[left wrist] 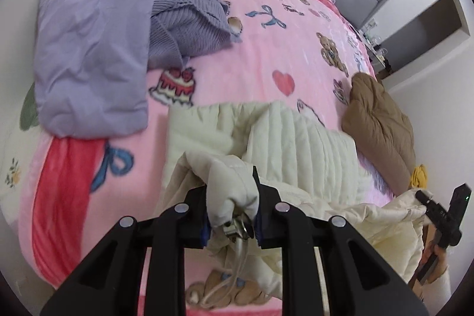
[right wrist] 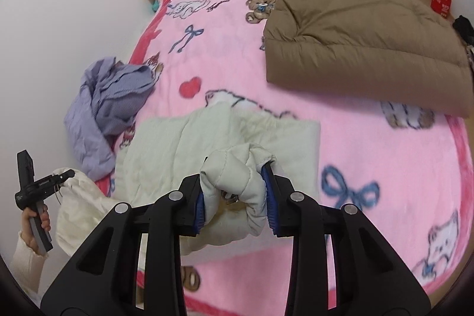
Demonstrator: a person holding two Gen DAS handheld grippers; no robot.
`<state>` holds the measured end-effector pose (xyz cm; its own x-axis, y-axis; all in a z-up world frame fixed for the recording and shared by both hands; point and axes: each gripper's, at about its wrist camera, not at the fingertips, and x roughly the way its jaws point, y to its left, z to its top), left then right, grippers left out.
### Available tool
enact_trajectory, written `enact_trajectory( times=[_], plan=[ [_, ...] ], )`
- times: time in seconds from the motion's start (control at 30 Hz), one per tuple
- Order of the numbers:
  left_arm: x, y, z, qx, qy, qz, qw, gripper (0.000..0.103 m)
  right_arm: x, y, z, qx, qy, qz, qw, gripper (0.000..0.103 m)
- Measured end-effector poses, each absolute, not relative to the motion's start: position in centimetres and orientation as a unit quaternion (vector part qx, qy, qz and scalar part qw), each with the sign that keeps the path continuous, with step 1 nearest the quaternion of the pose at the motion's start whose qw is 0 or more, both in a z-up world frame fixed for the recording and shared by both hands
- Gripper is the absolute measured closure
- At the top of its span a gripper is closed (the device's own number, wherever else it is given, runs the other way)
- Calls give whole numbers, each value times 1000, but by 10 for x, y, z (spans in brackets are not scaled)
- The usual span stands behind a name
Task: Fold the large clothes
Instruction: 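Lift the jacket side and fold it over the other half with both grippers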
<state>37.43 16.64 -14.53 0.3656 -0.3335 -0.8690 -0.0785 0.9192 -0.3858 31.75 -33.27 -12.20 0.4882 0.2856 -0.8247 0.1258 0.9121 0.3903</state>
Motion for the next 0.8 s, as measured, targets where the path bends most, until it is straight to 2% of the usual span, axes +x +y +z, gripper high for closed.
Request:
enact_trajectory(
  times=[0.3, 0.5, 0.8],
  plan=[
    [469, 141, -182, -160, 580, -49, 797, 82, 413, -352, -186, 193, 523, 66, 828, 72],
    [523, 115, -236, -108, 621, -36, 776, 82, 455, -360, -250, 215, 560, 43, 799, 72],
    [553, 102, -297, -85, 655, -31, 750, 81, 486, -353, -314, 195, 594, 35, 780, 72]
  ],
)
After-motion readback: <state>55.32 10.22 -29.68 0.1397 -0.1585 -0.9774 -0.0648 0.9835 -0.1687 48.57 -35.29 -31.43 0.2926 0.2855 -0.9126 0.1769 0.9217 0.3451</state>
